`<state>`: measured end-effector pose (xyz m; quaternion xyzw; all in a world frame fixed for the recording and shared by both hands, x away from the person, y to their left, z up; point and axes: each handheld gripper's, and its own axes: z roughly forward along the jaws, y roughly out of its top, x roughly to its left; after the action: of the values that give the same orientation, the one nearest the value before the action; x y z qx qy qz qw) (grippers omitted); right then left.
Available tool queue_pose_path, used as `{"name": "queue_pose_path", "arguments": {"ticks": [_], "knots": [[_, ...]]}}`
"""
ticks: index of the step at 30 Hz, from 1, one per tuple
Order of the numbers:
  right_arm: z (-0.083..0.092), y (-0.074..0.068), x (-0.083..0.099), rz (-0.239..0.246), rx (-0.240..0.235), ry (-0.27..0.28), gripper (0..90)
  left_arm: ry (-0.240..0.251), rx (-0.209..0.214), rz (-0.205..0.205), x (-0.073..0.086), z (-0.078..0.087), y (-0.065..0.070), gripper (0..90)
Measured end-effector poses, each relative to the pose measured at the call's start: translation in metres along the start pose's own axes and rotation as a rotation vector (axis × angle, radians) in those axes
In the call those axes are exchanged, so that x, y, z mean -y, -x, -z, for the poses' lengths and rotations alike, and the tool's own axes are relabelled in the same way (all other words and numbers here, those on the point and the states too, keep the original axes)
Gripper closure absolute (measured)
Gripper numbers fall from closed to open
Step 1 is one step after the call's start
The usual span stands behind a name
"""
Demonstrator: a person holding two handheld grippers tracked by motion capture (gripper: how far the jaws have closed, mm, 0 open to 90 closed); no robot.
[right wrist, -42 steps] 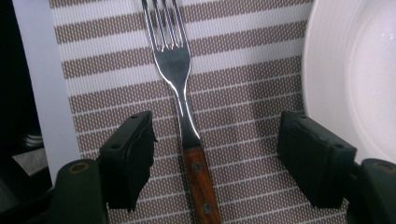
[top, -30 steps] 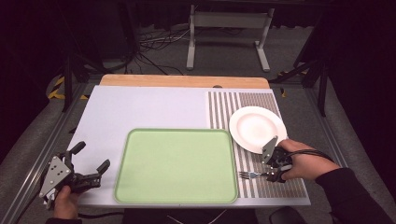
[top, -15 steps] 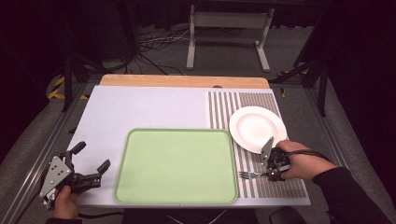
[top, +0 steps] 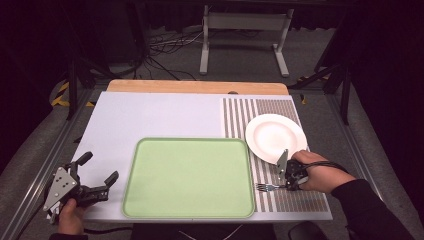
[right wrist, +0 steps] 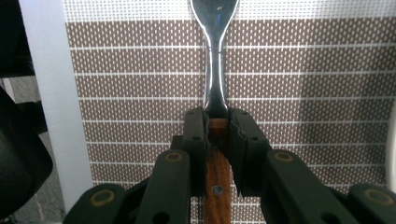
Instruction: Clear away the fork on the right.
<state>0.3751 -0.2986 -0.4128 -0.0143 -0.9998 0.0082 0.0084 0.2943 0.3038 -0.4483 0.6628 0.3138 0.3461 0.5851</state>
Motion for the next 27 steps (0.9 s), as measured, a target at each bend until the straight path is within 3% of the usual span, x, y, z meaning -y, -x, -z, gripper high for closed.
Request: {"name": "queue_pose_path", "arguments": {"ticks": [8,19,27], "knots": [[0.0,0.001,-0.003,0.024,-0.003,-0.024,77.9,-0.004,0.002,-0.003,0.0,0.0,0.0,0.0],[0.001,0.0,-0.002,0.031,0.001,-0.01,78.0,-0.004,0.005,0.002,0.0,-0.001,0.0,0.0],[0.021,0.001,-0.003,0.016,0.034,0.013,78.0,-0.005,0.002,0.002,0.0,-0.001,0.0,0.0]]}}
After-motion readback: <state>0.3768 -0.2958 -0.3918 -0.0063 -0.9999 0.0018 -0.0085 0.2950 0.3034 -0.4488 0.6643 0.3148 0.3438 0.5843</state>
